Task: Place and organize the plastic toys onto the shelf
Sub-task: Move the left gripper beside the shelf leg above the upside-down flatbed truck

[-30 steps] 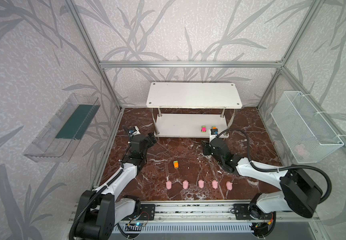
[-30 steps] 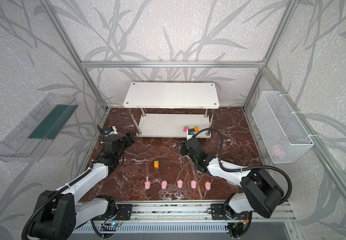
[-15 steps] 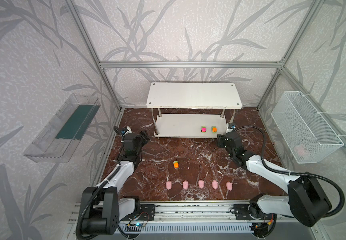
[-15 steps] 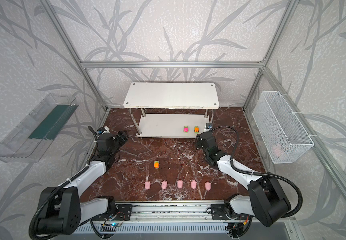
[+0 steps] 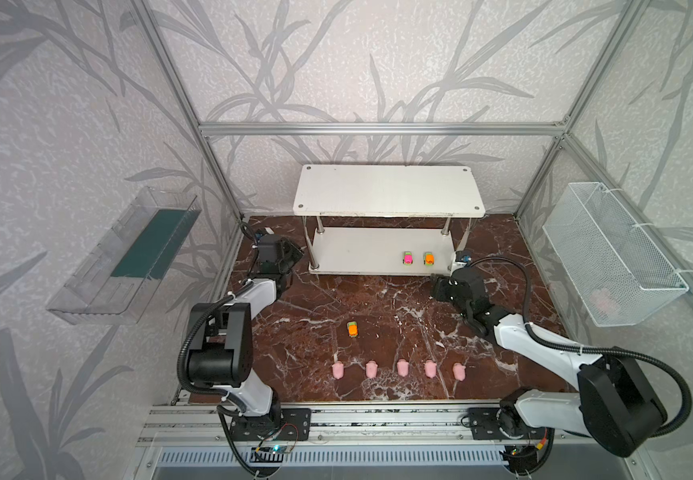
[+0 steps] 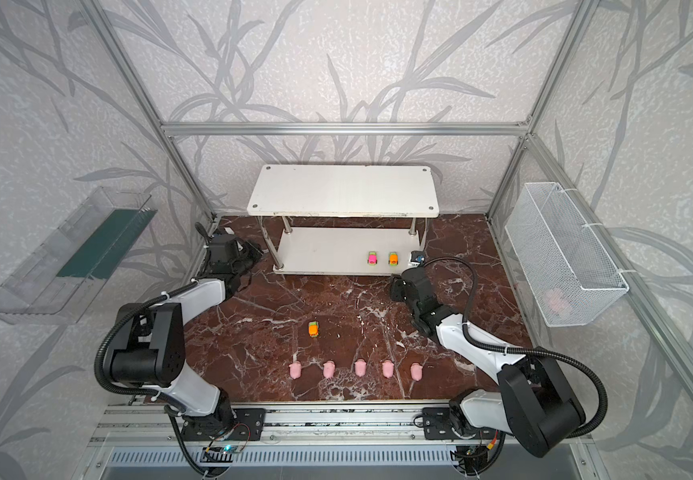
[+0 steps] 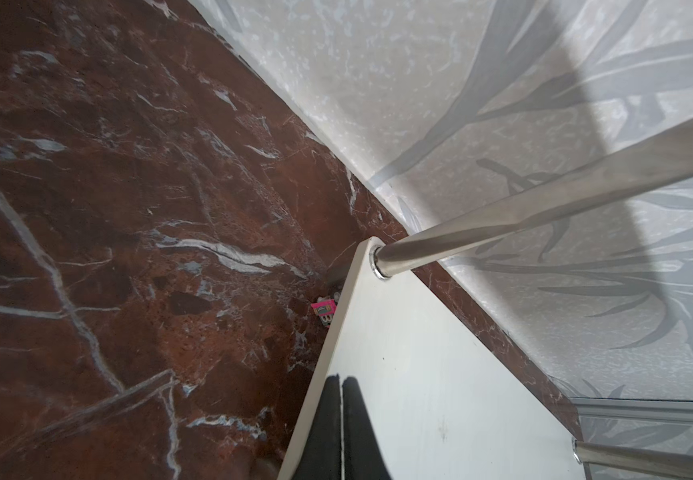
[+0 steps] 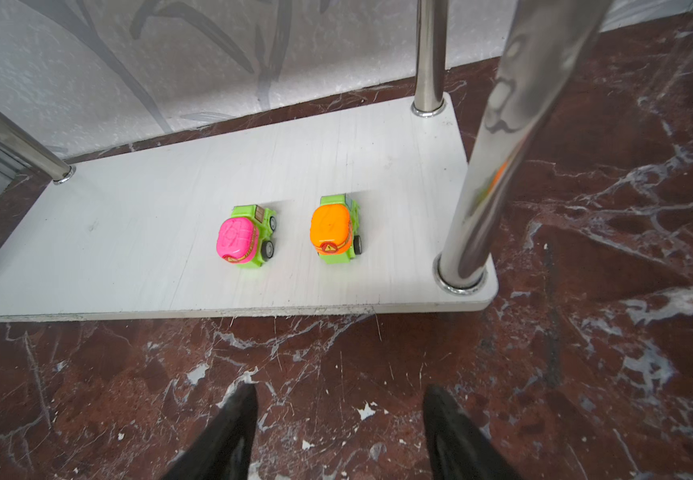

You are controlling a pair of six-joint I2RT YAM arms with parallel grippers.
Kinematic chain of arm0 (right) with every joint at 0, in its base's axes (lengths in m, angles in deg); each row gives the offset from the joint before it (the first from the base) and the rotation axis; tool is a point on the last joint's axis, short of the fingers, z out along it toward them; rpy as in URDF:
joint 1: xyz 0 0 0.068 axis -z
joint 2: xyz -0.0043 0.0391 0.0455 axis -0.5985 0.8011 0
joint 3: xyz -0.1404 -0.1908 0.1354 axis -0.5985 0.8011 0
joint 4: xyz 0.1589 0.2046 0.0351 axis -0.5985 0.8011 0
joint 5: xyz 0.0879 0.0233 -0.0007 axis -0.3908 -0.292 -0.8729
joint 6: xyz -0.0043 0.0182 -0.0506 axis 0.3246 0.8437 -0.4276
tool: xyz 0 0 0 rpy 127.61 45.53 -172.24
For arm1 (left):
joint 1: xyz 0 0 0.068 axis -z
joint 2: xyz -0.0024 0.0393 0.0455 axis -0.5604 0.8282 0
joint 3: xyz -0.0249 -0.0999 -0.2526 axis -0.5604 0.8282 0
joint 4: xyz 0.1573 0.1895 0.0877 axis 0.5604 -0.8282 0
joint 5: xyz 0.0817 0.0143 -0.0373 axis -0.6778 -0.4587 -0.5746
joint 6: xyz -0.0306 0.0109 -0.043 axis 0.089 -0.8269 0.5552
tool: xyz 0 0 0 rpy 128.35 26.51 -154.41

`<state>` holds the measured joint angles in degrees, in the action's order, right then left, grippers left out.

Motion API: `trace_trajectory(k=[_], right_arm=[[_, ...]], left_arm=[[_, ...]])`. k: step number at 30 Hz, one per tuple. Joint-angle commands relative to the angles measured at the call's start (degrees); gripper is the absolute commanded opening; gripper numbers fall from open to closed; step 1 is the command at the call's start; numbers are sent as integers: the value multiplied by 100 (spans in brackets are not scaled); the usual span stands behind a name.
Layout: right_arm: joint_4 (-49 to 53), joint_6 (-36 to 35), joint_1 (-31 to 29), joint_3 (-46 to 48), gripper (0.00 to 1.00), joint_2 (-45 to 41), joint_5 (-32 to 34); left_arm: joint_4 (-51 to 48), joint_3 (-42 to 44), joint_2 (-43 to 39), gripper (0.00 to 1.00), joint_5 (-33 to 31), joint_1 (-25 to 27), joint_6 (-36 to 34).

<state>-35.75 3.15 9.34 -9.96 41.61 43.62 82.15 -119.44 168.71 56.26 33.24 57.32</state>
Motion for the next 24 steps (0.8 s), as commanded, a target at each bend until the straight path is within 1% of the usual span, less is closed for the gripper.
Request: trace_trajectory(k=[1,4,11,17,24], right_arm=[[88,130,24,180,64,-357,-143],[197,155,20,334,64,-545,-147],[326,244,19,595,64,-756,-161],[318,263,27,609,64,-719,-181],[247,304,26,560,64,-578,-265]], left_arm=[[53,-327,401,0,161,-11,100],[163,-539,727,0,408,17,137],[272,-714,937,0,509,213,15],[584,-743,1095,0,830,363,189],[748,-793,1245,0,1001,609,192]])
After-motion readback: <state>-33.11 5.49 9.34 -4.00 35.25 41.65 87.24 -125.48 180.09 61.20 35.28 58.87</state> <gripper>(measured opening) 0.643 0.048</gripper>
